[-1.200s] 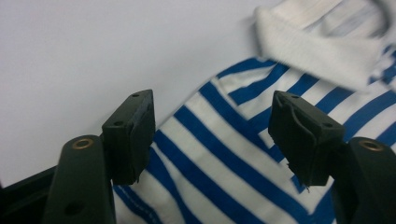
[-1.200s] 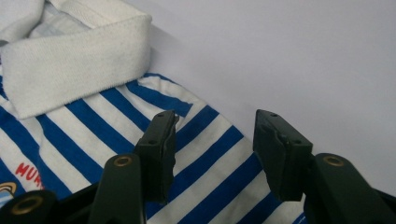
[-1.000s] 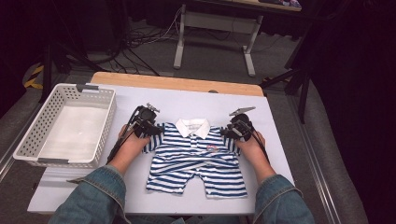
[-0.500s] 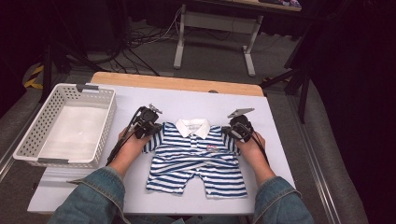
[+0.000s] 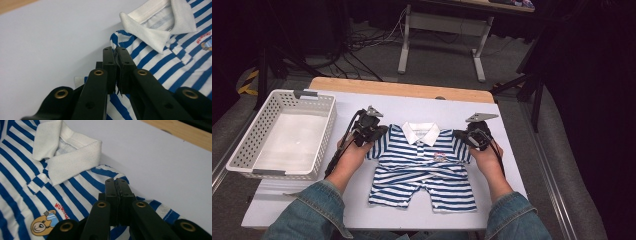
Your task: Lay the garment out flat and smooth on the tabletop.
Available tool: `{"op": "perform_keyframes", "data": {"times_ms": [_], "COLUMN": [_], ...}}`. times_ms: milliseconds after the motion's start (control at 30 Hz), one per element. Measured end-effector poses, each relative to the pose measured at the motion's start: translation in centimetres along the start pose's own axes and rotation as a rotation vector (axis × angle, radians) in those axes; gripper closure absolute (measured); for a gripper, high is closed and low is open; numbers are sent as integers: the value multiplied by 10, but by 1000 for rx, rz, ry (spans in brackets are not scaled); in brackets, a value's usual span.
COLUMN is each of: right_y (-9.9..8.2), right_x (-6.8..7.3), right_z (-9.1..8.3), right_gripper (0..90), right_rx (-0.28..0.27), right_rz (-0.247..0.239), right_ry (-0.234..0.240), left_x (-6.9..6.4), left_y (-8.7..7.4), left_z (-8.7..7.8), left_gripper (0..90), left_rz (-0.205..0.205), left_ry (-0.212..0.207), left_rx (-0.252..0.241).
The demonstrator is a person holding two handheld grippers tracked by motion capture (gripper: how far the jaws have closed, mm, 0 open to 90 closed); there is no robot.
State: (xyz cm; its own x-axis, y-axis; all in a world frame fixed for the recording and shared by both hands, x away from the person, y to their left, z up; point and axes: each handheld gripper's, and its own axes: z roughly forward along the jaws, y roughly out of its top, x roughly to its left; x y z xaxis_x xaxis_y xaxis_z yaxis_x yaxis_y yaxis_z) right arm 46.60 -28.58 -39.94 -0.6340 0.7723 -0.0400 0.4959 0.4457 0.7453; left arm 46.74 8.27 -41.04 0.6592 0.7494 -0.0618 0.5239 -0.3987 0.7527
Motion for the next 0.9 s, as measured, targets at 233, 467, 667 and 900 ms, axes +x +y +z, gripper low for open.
{"op": "perform_keyframes", "data": {"times_ms": [233, 467, 667, 900], "right_y": [5, 34, 63, 33], "right_x": [2, -8, -45, -31], "right_z": [-15, -15, 12, 8], "right_gripper": [892, 894, 539, 494], "right_rx": [-54, -88, -218, -158], "right_rz": [4, 4, 139, 134], "right_ry": [0, -24, -165, -117], "left_x": [-3, 11, 49, 27], "left_y": [7, 42, 72, 24], "left_z": [-10, -5, 6, 13], "left_gripper": [866, 876, 375, 391], "left_rz": [2, 24, -269, -220], "left_ry": [-6, 89, 81, -11], "left_rx": [-53, -115, -198, -57]}}
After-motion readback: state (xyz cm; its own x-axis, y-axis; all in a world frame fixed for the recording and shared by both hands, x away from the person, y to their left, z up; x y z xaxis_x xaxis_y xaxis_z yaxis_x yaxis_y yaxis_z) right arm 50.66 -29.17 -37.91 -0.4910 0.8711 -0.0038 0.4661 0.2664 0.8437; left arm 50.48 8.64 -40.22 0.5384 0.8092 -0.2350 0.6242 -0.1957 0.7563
